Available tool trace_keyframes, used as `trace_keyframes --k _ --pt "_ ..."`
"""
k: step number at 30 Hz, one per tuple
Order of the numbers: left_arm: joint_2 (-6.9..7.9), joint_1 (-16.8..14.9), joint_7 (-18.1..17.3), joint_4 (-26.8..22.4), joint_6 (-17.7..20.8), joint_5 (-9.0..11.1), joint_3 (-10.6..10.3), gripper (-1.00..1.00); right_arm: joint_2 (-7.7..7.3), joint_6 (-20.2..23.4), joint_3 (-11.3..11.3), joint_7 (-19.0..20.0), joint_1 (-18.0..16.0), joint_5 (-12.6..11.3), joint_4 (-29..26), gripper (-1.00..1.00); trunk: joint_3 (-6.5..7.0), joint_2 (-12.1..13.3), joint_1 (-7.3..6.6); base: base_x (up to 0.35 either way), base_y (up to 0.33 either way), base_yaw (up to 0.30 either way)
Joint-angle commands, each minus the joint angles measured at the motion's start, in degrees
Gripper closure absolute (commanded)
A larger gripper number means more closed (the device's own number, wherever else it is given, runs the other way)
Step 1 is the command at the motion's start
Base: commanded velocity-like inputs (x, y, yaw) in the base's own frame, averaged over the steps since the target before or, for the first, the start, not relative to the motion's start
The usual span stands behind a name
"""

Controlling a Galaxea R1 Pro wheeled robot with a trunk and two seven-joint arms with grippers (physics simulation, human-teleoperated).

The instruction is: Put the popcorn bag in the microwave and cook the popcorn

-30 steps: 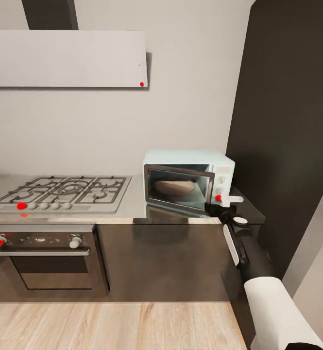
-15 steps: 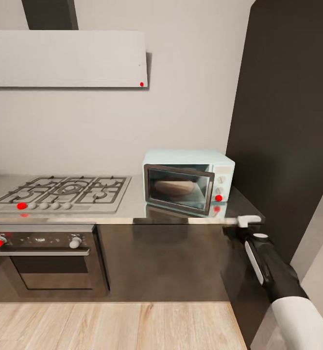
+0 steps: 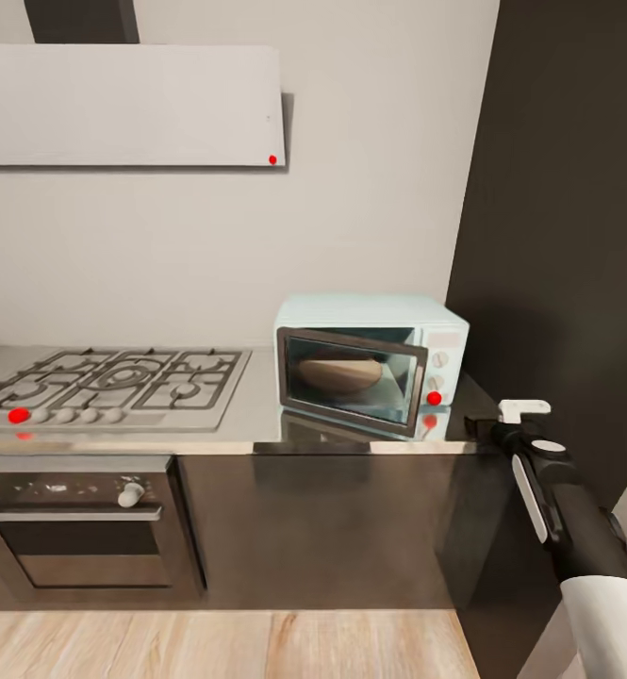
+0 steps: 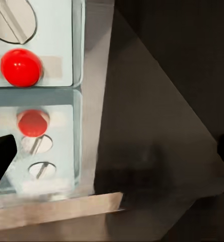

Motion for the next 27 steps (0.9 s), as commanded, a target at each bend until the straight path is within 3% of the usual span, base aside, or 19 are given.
trace_keyframes --k 1,7,11,16,23,27 --pt "0.01 -0.01 0.02 -0.04 -0.05 0.17 0.01 -1.00 0.09 0.26 -0.03 0.28 -0.03 0.36 -0.08 -1.00 -0.06 -0.03 0.03 0.322 0.000 0.000" --pt "0.07 -0.01 0.09 -0.04 -0.05 0.17 0.01 -1.00 0.19 0.30 0.09 1.47 -0.03 0.35 -0.09 -1.00 -0.06 -0.03 0.03 0.323 0.000 0.000" --pt "0.05 -0.01 0.11 -0.04 -0.10 0.17 0.01 -1.00 0.26 0.29 0.10 6.88 -0.03 0.40 -0.21 -1.00 -0.06 -0.03 0.03 0.289 0.000 0.000" --pt "0.07 -0.01 0.11 -0.04 -0.14 0.17 0.01 -1.00 0.41 0.02 0.16 9.22 -0.03 0.39 -0.42 -1.00 -0.06 -0.03 0.03 0.048 0.000 0.000" --pt "0.07 -0.01 0.11 -0.04 -0.15 0.17 0.01 -1.00 1.98 -3.97 0.16 13.21 -0.03 0.36 -1.07 -1.00 -0.06 -0.03 0.03 0.001 0.000 0.000" --pt "0.00 -0.01 0.08 -0.04 -0.18 0.17 0.01 -1.00 3.01 -4.55 0.15 13.60 -0.03 0.53 -1.14 -1.00 -0.06 -0.03 0.03 0.031 0.004 0.000"
